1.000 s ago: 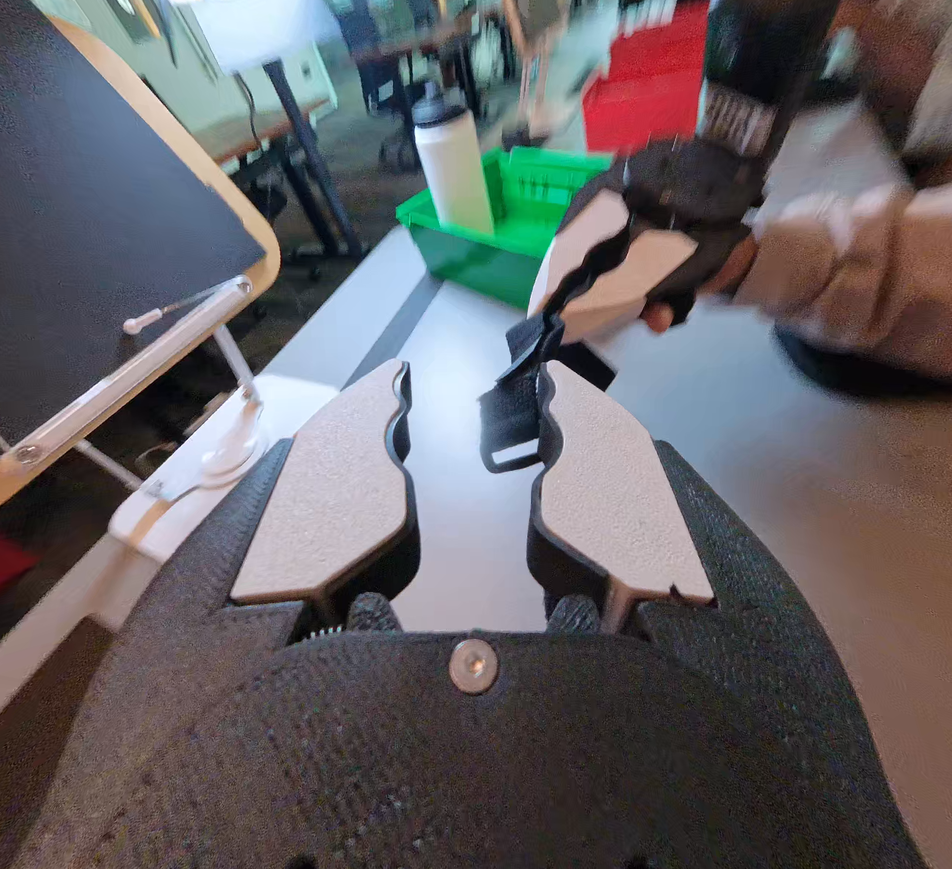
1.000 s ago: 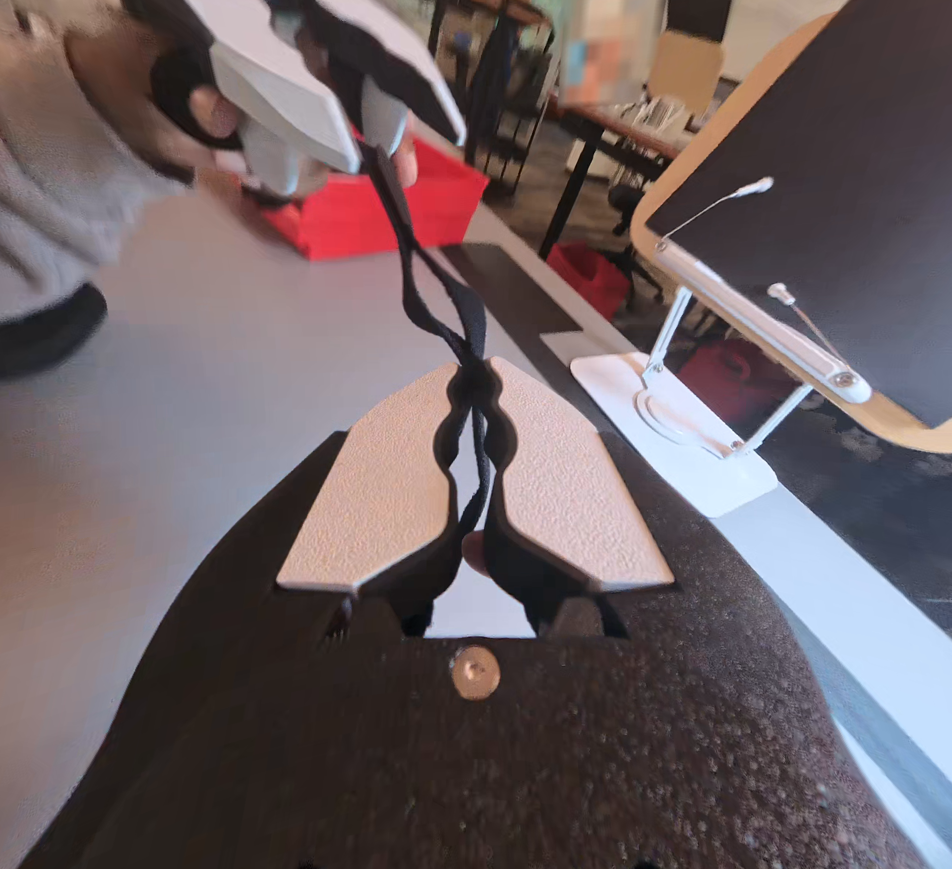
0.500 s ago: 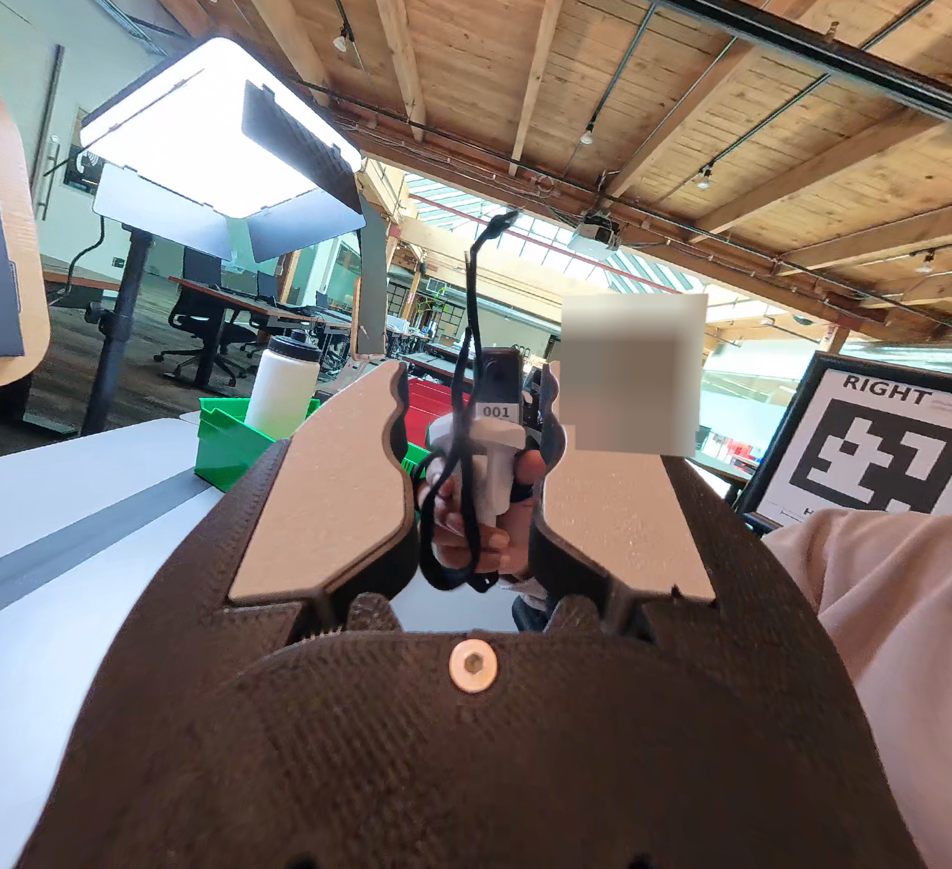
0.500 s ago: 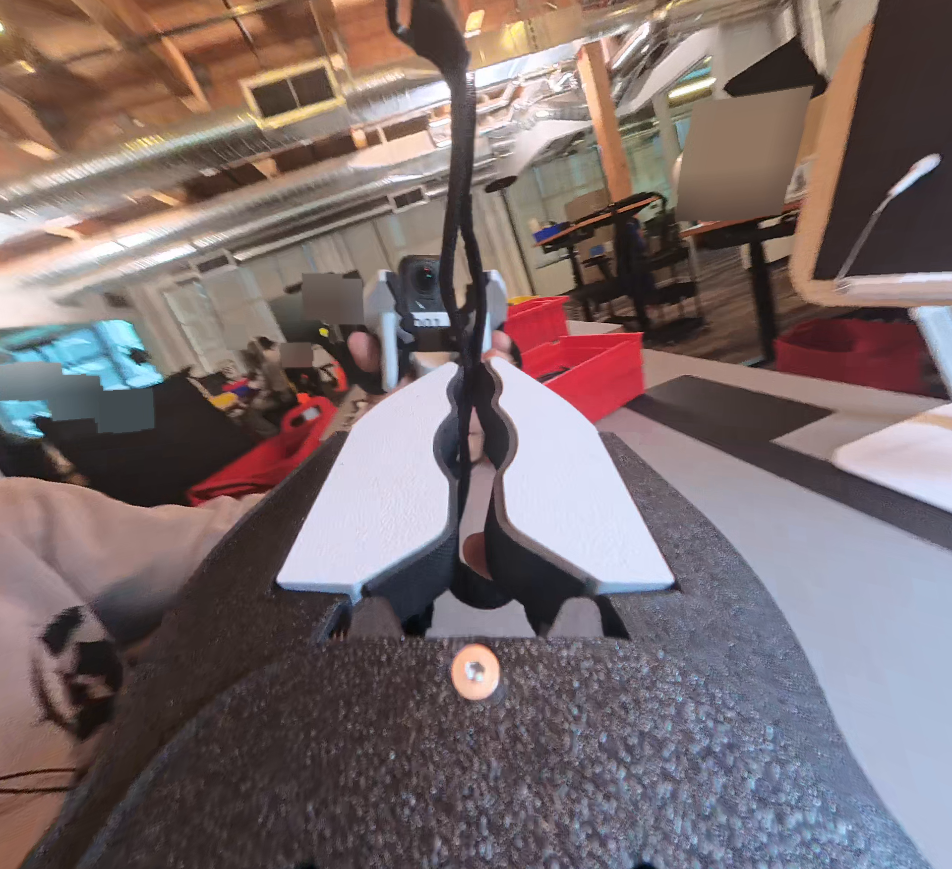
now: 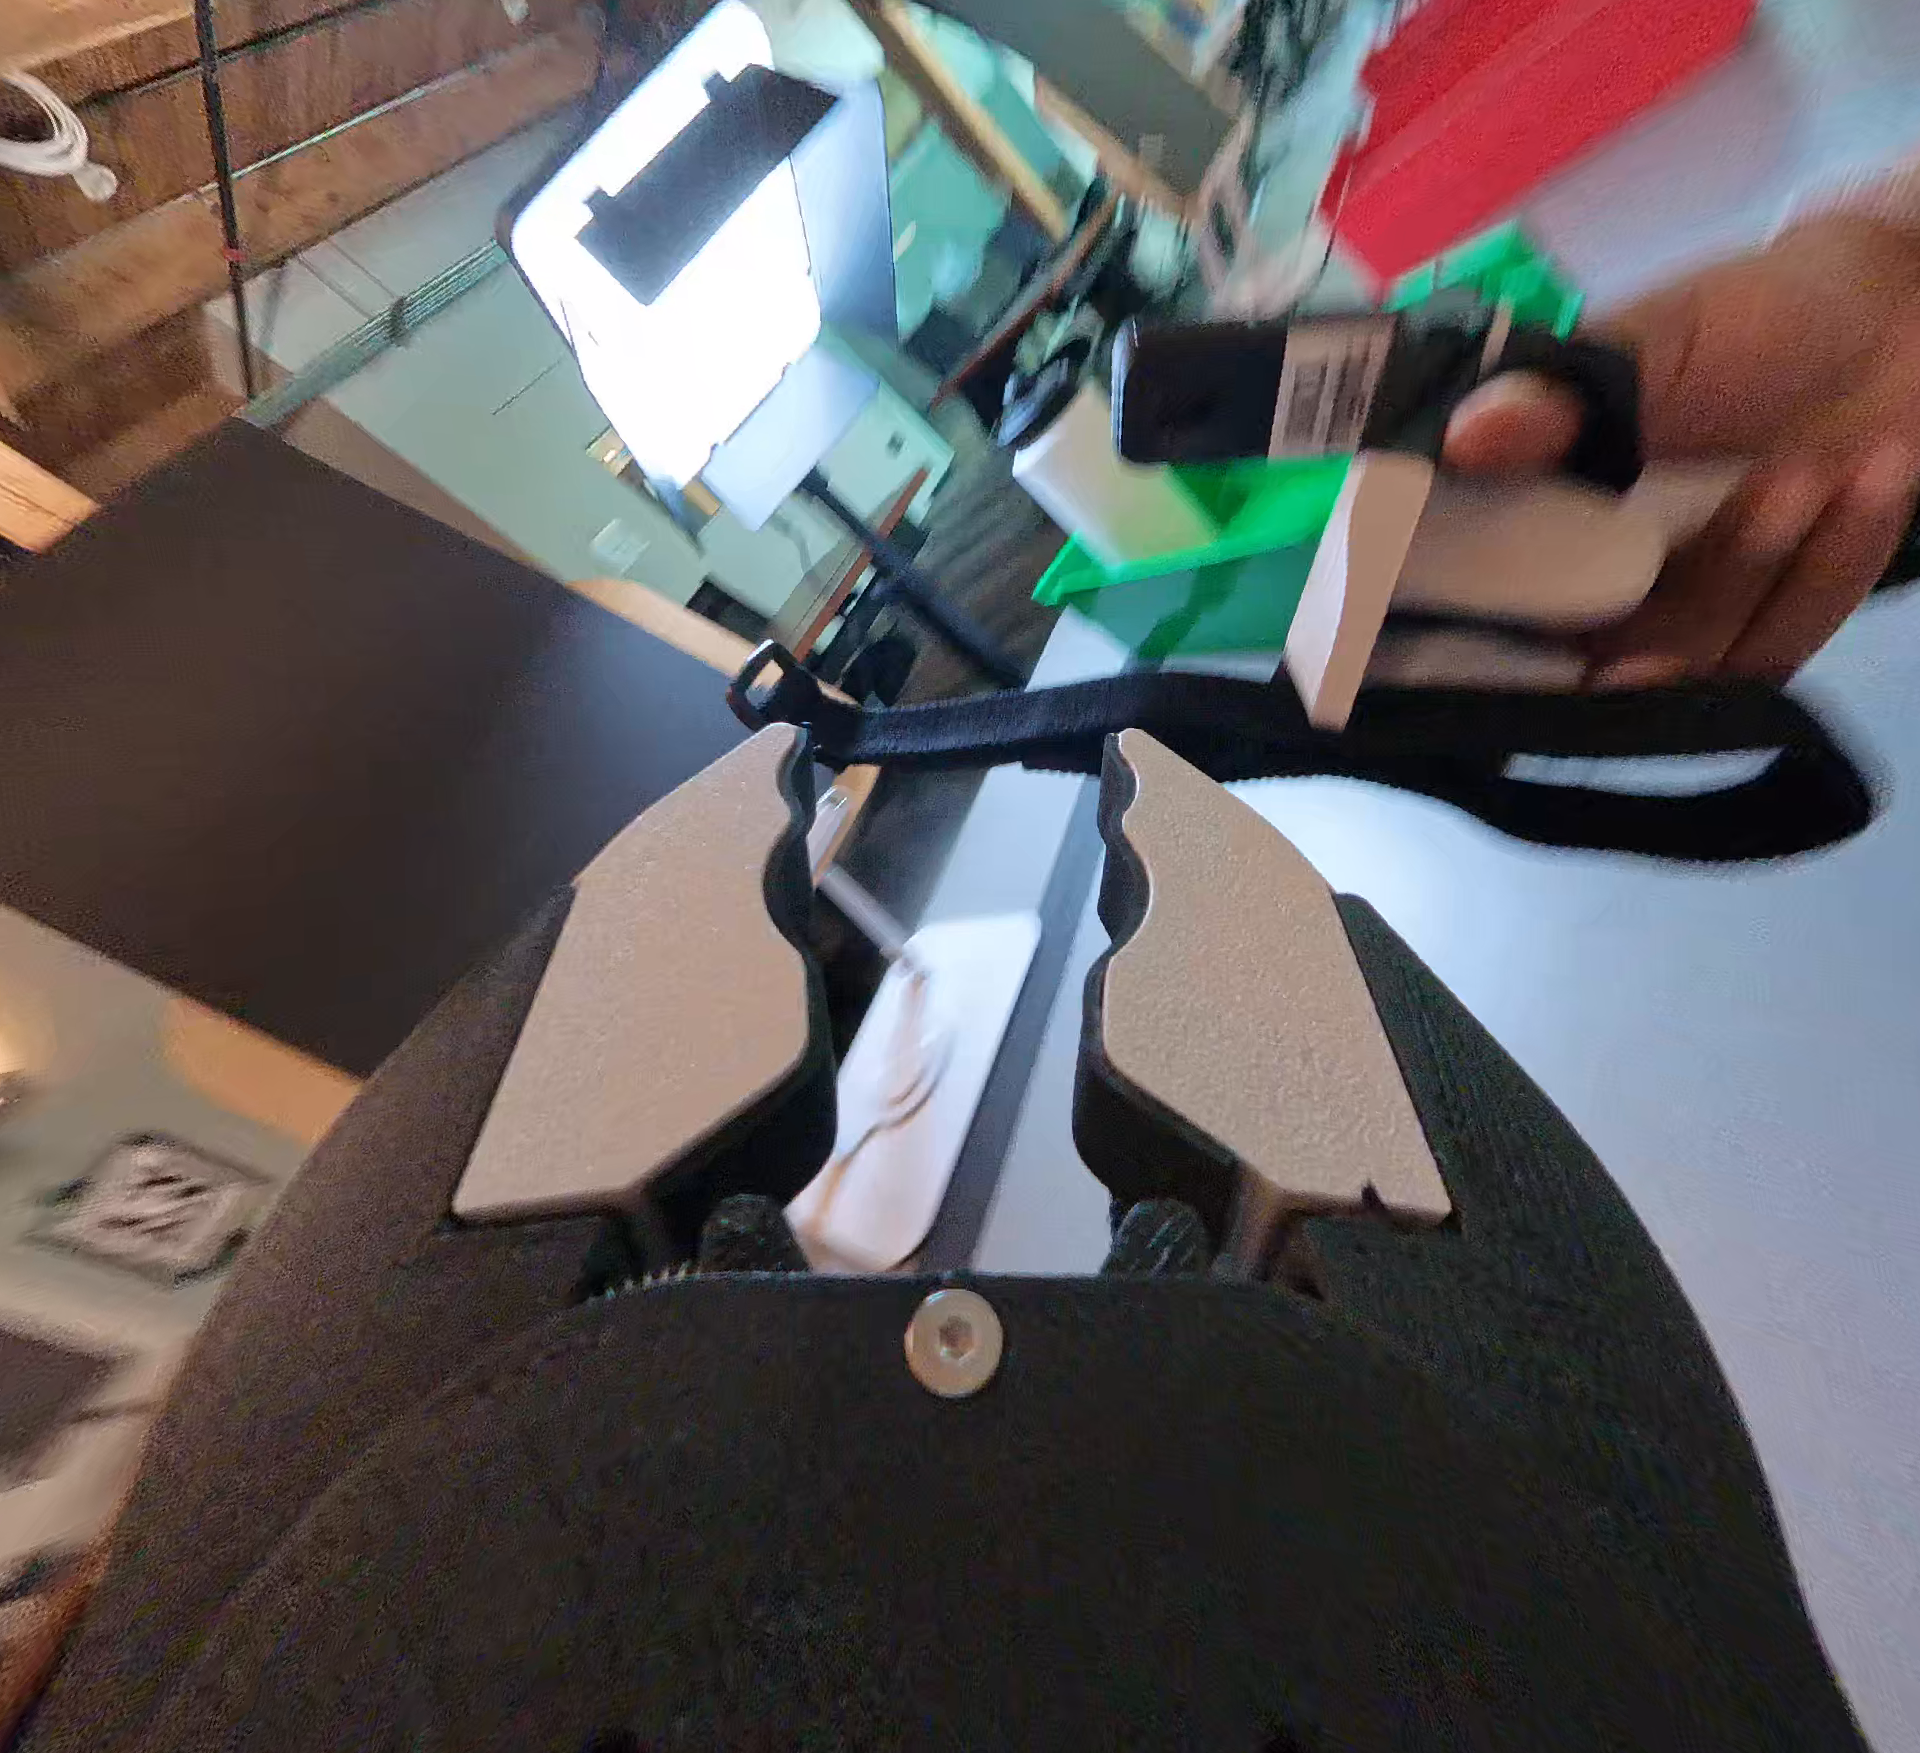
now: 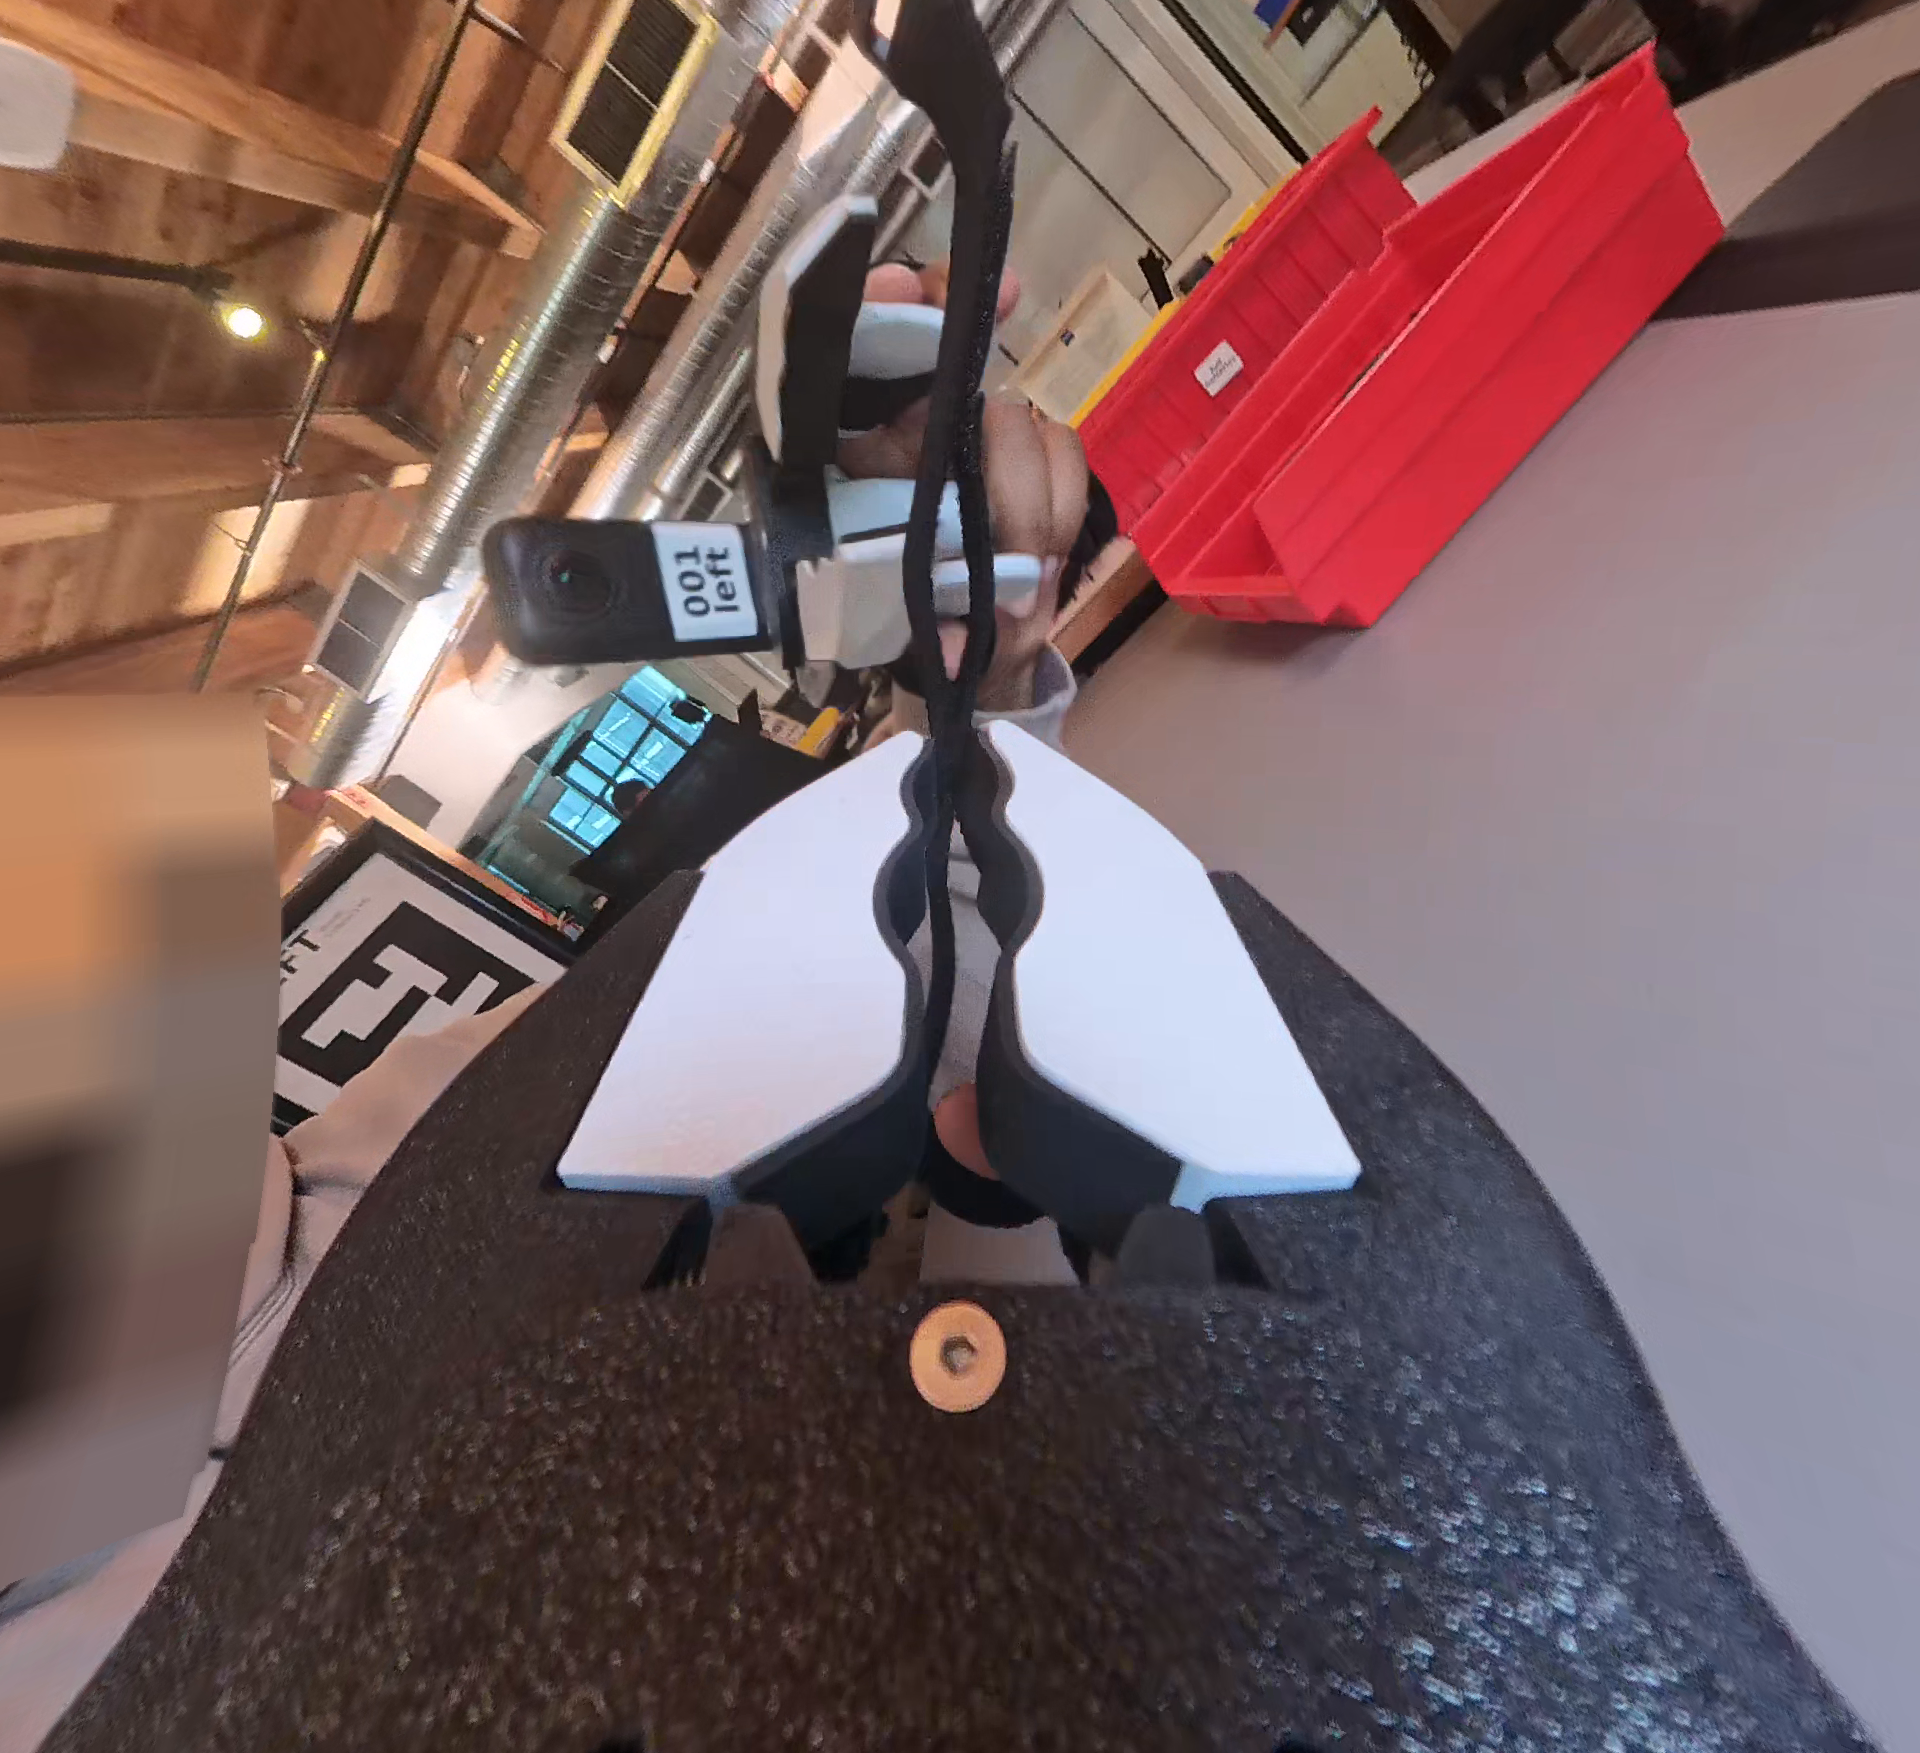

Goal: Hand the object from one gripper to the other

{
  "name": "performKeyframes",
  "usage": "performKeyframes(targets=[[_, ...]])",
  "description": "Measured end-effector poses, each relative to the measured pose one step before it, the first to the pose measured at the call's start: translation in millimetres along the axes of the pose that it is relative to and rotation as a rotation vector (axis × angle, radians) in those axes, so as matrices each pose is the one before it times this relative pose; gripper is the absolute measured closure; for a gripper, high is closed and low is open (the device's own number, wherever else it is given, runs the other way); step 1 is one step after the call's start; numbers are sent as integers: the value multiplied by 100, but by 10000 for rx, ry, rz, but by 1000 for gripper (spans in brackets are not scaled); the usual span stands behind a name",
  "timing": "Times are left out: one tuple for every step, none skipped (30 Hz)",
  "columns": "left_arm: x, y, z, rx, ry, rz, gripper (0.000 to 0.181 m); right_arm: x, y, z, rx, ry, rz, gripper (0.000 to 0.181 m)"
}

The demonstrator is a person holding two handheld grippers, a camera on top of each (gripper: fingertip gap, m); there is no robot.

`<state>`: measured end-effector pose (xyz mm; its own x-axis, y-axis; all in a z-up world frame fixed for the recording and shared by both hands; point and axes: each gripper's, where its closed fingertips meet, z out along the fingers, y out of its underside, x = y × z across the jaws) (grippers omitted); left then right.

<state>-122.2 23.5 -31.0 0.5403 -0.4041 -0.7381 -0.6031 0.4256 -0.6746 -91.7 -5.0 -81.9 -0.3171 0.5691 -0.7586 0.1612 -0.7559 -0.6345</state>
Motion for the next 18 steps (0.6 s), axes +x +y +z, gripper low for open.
performKeyframes(targets=[[121, 873, 159, -676, -217, 1045, 127, 149, 278, 66, -185, 96, 49, 177], [105, 819, 248, -570, -270, 913, 128, 156, 231, 85, -137, 96, 83, 176], [81, 713, 350, -489, -337, 844, 127, 151, 256, 107, -133, 102, 100, 176], [37, 481, 370, -325, -442, 792, 126, 113, 307, 141, -158, 77, 90, 176], [-49, 235, 306, -165, -529, 711, 127, 85, 330, 167, -166, 63, 87, 176], [-182, 46, 204, -78, -620, 643, 130, 94, 388, 190, -209, 78, 61, 176], [-61, -133, 90, 29, -499, 574, 135, 34, 335, 179, -179, 39, 26, 176], [264, -221, 23, 95, -192, 420, 143, -42, 186, 137, -81, -18, 38, 176], [320, -113, 9, 41, -55, 247, 157, -126, 68, 73, -32, -72, 39, 177], [242, 33, 12, -27, -27, 120, 173, -222, 13, 7, -35, -116, -4, 177], [261, 149, 34, -65, 95, -55, 178, -290, -86, -71, 1, -126, -36, 176], [213, 185, 45, -60, 178, -285, 178, -307, -180, -140, 25, -92, -88, 176], [69, 128, 7, -3, 180, -407, 178, -366, -307, -216, 82, -97, -187, 175], [-35, 96, -7, 11, 168, -482, 178, -366, -409, -271, 120, -56, -258, 173], [-59, 68, 8, 32, 192, -597, 178, -429, -383, -283, 58, -47, -335, 166], [-111, -23, -46, 133, 185, -705, 178, -630, -291, -255, -39, -138, -399, 158], [-151, -112, -70, 211, 198, -796, 178, -972, -272, -261, -67, -332, -400, 151], [-150, -91, -54, 206, 246, -861, 178, -1136, -381, -283, -12, -401, -379, 147]])
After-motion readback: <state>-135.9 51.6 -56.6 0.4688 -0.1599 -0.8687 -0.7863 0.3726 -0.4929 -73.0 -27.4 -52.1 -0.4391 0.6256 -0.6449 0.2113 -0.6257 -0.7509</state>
